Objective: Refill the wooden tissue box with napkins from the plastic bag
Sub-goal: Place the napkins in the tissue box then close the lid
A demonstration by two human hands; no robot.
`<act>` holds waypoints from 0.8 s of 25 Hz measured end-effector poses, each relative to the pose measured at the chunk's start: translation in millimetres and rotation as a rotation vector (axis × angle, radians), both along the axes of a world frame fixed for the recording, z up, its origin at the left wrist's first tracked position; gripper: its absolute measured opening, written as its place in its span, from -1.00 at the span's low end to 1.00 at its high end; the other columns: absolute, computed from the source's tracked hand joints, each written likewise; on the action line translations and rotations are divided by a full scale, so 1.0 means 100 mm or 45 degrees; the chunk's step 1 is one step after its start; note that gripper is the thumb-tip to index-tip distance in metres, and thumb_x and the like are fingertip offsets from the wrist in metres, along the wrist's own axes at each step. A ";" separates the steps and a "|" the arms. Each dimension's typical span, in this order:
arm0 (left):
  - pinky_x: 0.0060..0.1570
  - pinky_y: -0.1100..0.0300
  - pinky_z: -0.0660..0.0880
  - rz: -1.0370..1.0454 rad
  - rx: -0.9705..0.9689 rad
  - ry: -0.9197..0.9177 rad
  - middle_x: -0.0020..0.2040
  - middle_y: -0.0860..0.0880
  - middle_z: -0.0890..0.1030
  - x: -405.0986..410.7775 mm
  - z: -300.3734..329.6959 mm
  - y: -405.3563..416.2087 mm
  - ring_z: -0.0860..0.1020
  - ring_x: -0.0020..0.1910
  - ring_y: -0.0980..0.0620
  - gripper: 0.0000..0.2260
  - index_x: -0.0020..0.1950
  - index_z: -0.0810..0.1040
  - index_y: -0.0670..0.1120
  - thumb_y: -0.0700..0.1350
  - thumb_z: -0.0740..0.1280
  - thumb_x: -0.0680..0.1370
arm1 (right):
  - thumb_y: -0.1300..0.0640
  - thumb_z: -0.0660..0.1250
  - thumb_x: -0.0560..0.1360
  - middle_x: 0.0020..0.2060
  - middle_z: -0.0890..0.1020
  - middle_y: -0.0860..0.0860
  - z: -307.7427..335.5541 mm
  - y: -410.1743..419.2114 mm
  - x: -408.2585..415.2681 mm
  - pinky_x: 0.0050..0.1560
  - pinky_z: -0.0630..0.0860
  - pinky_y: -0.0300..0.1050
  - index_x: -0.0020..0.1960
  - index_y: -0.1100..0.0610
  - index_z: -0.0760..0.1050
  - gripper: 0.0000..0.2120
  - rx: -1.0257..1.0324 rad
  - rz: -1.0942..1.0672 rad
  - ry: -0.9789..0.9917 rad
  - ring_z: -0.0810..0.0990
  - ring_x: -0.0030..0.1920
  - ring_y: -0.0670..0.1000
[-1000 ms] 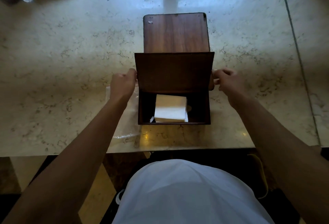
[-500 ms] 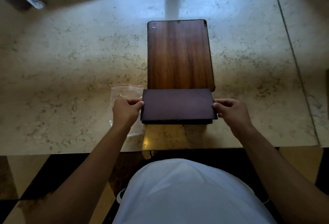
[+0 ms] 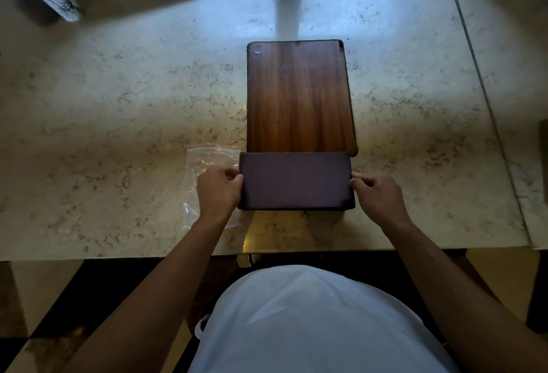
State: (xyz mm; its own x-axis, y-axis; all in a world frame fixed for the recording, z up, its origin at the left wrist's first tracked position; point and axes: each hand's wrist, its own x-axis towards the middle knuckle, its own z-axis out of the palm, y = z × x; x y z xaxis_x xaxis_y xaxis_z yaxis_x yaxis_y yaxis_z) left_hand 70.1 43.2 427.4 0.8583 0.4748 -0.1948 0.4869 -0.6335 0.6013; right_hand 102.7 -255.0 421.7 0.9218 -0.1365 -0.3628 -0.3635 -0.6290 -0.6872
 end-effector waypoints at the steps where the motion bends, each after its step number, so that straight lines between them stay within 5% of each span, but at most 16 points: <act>1: -0.09 0.26 0.46 0.005 -0.018 0.004 -0.08 -0.08 0.77 0.00 0.00 0.00 0.65 -0.16 0.05 -0.85 0.03 0.77 -0.14 -0.20 0.42 0.52 | 0.14 0.29 0.57 -0.02 0.76 -0.02 0.00 0.00 0.00 -0.54 0.34 -0.46 0.21 0.06 0.66 -0.72 -0.011 0.011 0.000 0.51 -0.51 -0.32; 3: -0.13 0.26 0.46 0.023 -0.075 0.043 -0.08 -0.07 0.76 0.00 -0.01 0.02 0.63 -0.16 0.07 -0.85 0.04 0.75 -0.14 -0.20 0.41 0.53 | 0.14 0.29 0.57 -0.10 0.74 -0.07 0.00 -0.02 0.02 -0.54 0.32 -0.47 0.18 0.04 0.69 -0.73 0.001 0.009 0.022 0.51 -0.52 -0.31; 7: 0.05 -0.02 0.61 0.128 -0.412 0.281 -0.03 -0.08 0.71 0.06 -0.04 0.06 0.65 -0.04 -0.05 -0.84 0.07 0.69 -0.12 -0.14 0.34 0.57 | 0.07 0.30 0.58 -0.02 0.72 -0.04 0.01 -0.04 0.12 -0.16 0.55 -0.17 -0.01 0.01 0.67 -0.84 0.244 -0.143 0.204 0.67 -0.09 -0.10; 10: 0.15 -0.20 0.61 0.186 -0.677 0.398 0.05 -0.16 0.68 0.12 -0.01 0.06 0.65 0.07 -0.16 -0.77 0.02 0.64 -0.12 0.01 0.31 0.63 | -0.10 0.22 0.64 -0.01 0.70 0.03 0.01 0.03 0.17 -0.14 0.60 -0.06 0.08 0.09 0.63 -0.69 0.495 -0.237 0.419 0.68 -0.03 0.02; 13: -0.04 -0.06 0.61 0.226 -0.812 0.556 0.13 -0.14 0.62 0.21 0.06 0.03 0.62 0.03 -0.14 -0.54 0.24 0.54 -0.10 0.24 0.17 0.64 | -0.33 0.08 0.61 0.01 0.67 0.03 0.03 0.06 0.28 -0.19 0.55 -0.05 0.05 0.03 0.58 -0.51 0.548 -0.271 0.644 0.66 0.01 0.06; 16: -0.25 0.07 0.49 0.137 -0.822 0.697 0.02 -0.07 0.57 0.29 0.11 0.01 0.57 -0.08 -0.07 -0.51 0.25 0.45 -0.03 0.34 0.07 0.63 | -0.44 0.03 0.55 0.08 0.61 0.08 0.01 0.06 0.44 -0.07 0.55 0.03 0.18 0.07 0.52 -0.36 0.484 -0.173 0.799 0.61 0.07 0.13; 20: -0.12 0.00 0.60 -0.009 -0.744 0.697 0.07 -0.10 0.63 0.27 0.03 0.06 0.62 0.00 -0.09 -0.51 0.25 0.52 -0.15 0.24 0.28 0.60 | -0.25 0.32 0.54 0.12 0.64 0.05 -0.05 0.01 0.46 -0.07 0.60 0.01 0.27 0.09 0.51 -0.51 0.378 0.054 0.757 0.65 0.09 0.13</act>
State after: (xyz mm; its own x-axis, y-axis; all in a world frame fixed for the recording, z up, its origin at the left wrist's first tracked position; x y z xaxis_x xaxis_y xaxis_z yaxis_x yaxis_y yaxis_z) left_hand 97.2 49.1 430.0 0.5714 0.1608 -0.8048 0.8061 -0.2940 0.5136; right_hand 148.4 -254.1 417.1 0.5553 0.0796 -0.8279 -0.7133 -0.4664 -0.5232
